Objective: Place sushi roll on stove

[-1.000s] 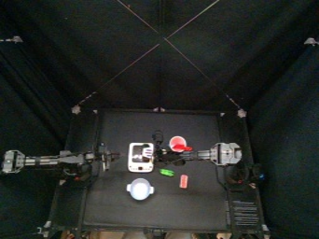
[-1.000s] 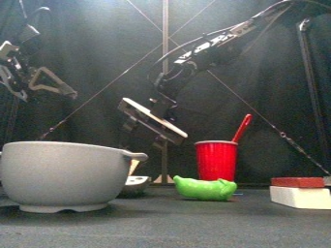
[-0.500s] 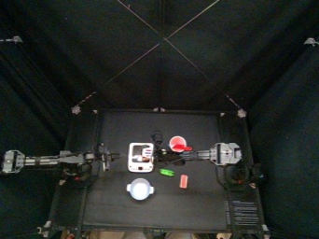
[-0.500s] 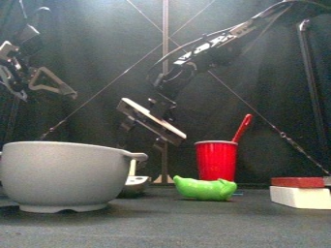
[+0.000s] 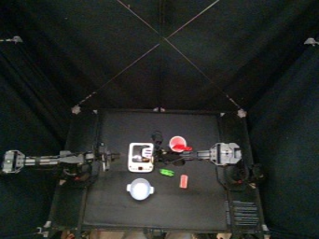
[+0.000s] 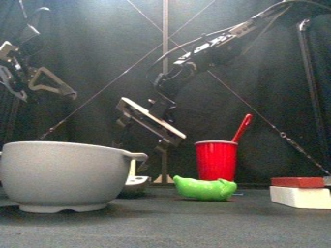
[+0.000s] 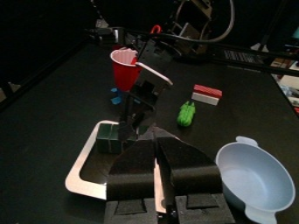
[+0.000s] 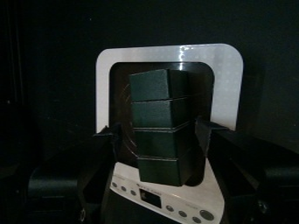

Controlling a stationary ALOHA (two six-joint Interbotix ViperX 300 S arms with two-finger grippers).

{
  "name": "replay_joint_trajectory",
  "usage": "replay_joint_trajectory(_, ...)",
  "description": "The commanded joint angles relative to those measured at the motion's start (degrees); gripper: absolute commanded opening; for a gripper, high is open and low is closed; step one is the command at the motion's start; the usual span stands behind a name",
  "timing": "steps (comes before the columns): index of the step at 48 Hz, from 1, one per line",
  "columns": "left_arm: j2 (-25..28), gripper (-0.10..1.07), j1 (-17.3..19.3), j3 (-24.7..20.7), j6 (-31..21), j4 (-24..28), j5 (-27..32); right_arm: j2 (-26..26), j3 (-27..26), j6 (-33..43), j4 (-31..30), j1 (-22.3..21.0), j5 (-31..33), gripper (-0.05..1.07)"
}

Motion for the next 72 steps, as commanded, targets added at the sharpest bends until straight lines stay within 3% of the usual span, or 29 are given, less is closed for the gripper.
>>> replay_joint_trajectory(1,0.2,0.32,0.1,-0.7,0.1,0.2,-0.2,-1.5,-1.4,-0.1,0.8,0.1,-0.2,0.97)
replay_joint_trajectory(53,0.2,0.32,0.1,-0.7,0.1,0.1,-0.2,-0.7,-1.6,-0.9,0.9,2.5,-2.2,0.97)
replay_joint_trajectory(72,0.2,0.32,0.1,-0.6,0.1,0.1,-0.2,-4.1,1.2,-1.3,-0.4,2.6,-2.6,0.97)
